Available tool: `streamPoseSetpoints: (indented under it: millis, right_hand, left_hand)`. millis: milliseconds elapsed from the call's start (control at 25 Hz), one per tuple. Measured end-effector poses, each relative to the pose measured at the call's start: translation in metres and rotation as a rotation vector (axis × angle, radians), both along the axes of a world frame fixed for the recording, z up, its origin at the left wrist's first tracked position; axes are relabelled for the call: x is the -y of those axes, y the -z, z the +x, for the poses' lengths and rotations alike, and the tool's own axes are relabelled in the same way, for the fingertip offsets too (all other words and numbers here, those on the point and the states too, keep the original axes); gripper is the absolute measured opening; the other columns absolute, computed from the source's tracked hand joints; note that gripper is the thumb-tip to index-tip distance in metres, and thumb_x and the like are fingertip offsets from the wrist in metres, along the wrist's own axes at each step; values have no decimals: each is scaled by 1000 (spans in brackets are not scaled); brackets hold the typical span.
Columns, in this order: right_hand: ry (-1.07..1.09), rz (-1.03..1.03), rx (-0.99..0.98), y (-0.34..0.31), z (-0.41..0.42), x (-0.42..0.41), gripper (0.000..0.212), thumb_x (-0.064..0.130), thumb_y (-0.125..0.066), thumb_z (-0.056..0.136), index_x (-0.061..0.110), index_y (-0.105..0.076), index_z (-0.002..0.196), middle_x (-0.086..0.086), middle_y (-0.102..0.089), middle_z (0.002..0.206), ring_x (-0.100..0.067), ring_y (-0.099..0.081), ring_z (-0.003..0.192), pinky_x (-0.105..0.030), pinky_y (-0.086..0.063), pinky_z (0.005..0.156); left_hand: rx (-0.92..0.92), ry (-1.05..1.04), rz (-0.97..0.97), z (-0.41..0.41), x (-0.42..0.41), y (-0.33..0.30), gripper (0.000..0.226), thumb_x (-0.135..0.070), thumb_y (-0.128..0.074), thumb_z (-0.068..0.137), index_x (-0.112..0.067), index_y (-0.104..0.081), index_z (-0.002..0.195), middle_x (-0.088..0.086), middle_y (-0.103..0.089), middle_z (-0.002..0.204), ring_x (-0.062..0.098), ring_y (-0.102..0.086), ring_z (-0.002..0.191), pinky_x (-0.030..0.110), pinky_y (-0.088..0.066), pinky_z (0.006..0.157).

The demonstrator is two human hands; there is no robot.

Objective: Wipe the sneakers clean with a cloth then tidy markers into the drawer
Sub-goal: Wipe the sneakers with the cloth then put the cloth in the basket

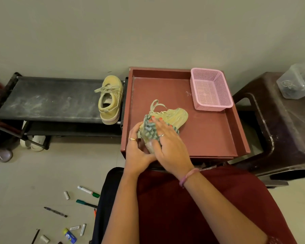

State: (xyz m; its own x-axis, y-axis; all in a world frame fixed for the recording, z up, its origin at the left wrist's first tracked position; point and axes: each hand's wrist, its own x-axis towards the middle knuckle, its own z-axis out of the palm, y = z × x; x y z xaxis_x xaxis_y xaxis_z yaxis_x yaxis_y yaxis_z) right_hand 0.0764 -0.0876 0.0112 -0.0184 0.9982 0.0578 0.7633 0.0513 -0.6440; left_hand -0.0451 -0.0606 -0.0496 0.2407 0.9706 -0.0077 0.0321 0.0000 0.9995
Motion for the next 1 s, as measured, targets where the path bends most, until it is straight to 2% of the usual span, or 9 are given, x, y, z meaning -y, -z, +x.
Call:
streamPoseSetpoints:
  millis: [80, 200, 320, 440, 600, 680, 800, 880, 1000]
  right_hand:
    - [127, -117, -61, 2, 12, -28, 34, 25, -35, 97, 12, -62, 113, 3, -48, 137, -14, -33, 137, -33, -27, 112]
    - [233, -225, -48, -3, 23, -66, 31, 21, -37, 95, 18, -48, 67, -2, -57, 98, -24, -48, 121, -33, -37, 89]
    - [104, -202, 14, -1, 10, -53, 34, 24, -35, 99, 13, -63, 114, -2, -48, 140, -16, -27, 139, -33, -20, 114]
    - [25, -76, -78, 1, -3, -7, 48, 27, -34, 99, 14, -37, 145, 4, -30, 153, -4, -12, 144, -30, -9, 119]
    - [45, -85, 21, 4, 3, -12, 43, 21, -37, 98, 7, -45, 137, -1, -36, 150, -11, -20, 142, -32, -14, 118]
    - [101, -106, 80, 2, 4, -37, 31, 19, -37, 95, 5, -63, 105, -8, -55, 131, -20, -39, 130, -37, -25, 113]
    - [162, -225, 185, 3, 6, -69, 29, 24, -35, 93, 11, -50, 71, -11, -59, 124, -26, -41, 131, -46, -24, 113]
    - [126, -269, 223, 4, 3, -64, 34, 26, -33, 95, 9, -59, 80, -9, -50, 139, -23, -29, 140, -44, -17, 116]
    - [63, -161, 62, -4, -5, -24, 41, 26, -34, 98, 6, -52, 129, -4, -32, 152, -14, -15, 144, -37, -8, 119]
  left_hand:
    - [17, 17, -19, 0, 1, 0, 96, 8, -84, 55, -19, -40, 137, 14, -47, 135, 23, -55, 120, 35, -51, 96]
    - [19, 31, 8, 4, 4, -1, 94, -1, -83, 55, -25, -40, 135, 12, -44, 135, 25, -53, 122, 34, -50, 97]
    - [54, 19, -52, 1, 1, 2, 97, 10, -81, 55, -22, -39, 137, 13, -48, 133, 27, -57, 118, 37, -53, 93]
    - [53, 15, -83, -4, 1, 5, 100, 12, -84, 54, -21, -39, 137, 14, -50, 134, 25, -57, 120, 36, -52, 95]
    - [45, 5, -101, -3, 2, 7, 99, 14, -83, 54, -21, -39, 136, 14, -52, 132, 26, -58, 118, 40, -53, 95]
    - [57, -3, -101, -2, 2, 7, 98, 8, -82, 54, -23, -39, 136, 19, -51, 129, 33, -58, 115, 50, -52, 94]
    - [39, -3, -80, -1, 3, 4, 97, 7, -83, 54, -22, -39, 136, 20, -50, 127, 33, -58, 112, 41, -54, 90]
    - [55, -4, -81, 0, 4, 4, 97, 12, -82, 55, -20, -38, 136, 21, -50, 126, 34, -59, 110, 35, -54, 87]
    - [58, -15, -90, -2, 4, 5, 100, 13, -84, 55, -21, -37, 136, 15, -51, 131, 25, -60, 115, 32, -53, 91]
